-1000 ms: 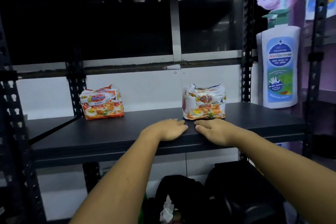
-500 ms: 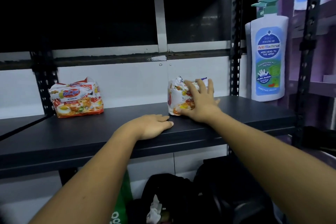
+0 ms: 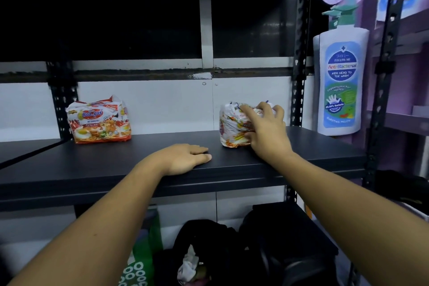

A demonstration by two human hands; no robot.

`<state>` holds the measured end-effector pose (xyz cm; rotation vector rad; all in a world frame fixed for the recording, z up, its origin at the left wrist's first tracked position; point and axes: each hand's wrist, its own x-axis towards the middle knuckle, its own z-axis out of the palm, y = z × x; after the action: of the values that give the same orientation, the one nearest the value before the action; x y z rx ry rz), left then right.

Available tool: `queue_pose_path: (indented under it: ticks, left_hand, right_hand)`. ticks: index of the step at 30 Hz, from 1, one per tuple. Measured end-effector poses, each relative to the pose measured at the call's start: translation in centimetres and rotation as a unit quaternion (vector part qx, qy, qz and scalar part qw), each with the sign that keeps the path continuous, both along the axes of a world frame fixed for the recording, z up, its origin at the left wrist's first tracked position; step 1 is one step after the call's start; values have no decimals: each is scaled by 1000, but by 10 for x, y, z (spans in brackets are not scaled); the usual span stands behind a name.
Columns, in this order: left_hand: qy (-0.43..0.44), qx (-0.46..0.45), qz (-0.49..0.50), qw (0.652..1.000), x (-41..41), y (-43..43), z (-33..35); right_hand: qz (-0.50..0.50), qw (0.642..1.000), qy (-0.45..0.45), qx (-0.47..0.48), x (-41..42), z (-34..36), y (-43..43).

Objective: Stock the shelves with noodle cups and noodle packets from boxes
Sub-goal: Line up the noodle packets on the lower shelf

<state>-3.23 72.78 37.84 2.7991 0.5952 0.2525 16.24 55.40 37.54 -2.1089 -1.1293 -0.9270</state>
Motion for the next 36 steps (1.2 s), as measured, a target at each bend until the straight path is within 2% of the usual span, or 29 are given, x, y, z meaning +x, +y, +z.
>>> queue_pose_path:
  ticks: [2, 5, 10, 15, 22, 32, 36]
  left_hand:
    - [-3, -2, 4, 1000, 0, -1, 0]
    - [-5, 4, 10, 1000, 1, -2, -2]
    - [9, 17, 14, 1000, 2, -4, -2]
    - [65, 38, 18, 997, 15, -16, 1]
    - [111, 53, -41, 992, 87, -71, 2]
    - [131, 67, -48, 988, 151, -71, 4]
    - [132, 75, -59, 987, 161, -66, 3]
  right_hand:
    - [-24, 1000, 9, -2, 15, 1, -16]
    - [-64, 996, 39, -54, 33, 3, -30]
    - [2, 992, 110, -65, 39, -7, -32]
    - [0, 992, 106, -66, 42, -10, -31]
    - [-8, 995, 84, -46, 53, -8, -28]
    - [-97, 988, 64, -101, 145, 7, -36]
    - [-96, 984, 83, -123, 174, 11, -23]
